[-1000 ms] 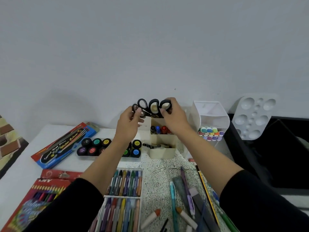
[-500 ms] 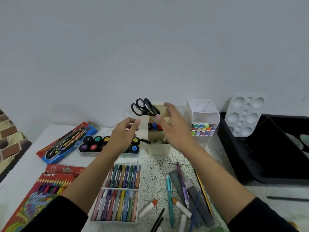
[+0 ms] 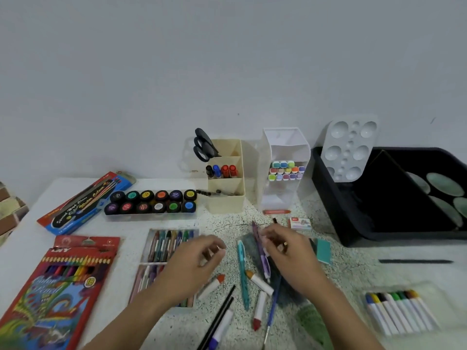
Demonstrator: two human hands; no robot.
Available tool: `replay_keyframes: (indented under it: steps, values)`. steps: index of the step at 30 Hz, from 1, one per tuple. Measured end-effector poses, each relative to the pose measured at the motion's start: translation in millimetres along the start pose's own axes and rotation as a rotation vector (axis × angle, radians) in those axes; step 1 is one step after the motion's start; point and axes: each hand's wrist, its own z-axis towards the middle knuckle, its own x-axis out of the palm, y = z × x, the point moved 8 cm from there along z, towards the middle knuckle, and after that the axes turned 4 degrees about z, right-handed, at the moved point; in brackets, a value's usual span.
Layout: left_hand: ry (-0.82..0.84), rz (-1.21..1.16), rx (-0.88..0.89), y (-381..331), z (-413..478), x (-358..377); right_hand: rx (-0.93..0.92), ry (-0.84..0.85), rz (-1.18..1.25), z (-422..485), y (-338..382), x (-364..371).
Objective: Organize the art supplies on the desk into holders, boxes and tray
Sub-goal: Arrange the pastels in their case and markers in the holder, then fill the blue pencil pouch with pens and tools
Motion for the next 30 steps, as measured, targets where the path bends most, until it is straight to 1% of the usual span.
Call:
replay_keyframes:
  steps: [3, 6, 9, 12, 16, 19, 25, 30]
  values:
    - [-0.028, 0.165, 0.075, -9.7, 9.3, 21.2, -0.006, -0.018, -0.121, -2.1, -17.8, 0.6]
    - [-0.063, 0.372, 0.096, -21.3, 24.3, 34.0, -0.053, 0.001, -0.194, 3.2, -20.0, 4.0]
    - [-0.063, 0.432, 0.066, -29.4, 35.3, 43.0, -0.124, 0.076, -0.310, 6.0, -10.4, 14.1]
    - [-0.027, 0.435, 0.023, -31.3, 38.0, 47.2, -0.197, 0.106, -0.451, 4.9, -2.3, 22.5]
    - [-0.022, 0.392, -0.034, -30.2, 35.0, 45.1, -0.213, 0.116, -0.520, 2.8, -0.4, 24.9]
    - [-0.024, 0.348, -0.060, -31.5, 33.9, 42.5, -0.225, 0.154, -0.528, 0.0, 1.8, 28.5]
    - [-0.004, 0.385, -0.089, -31.4, 35.4, 42.5, -0.224, 0.170, -0.557, 8.1, 4.5, 31.5]
    - [-0.052, 0.232, -0.153, -21.8, 34.0, 35.9, -0.224, 0.144, -0.508, 9.0, 2.3, 28.2]
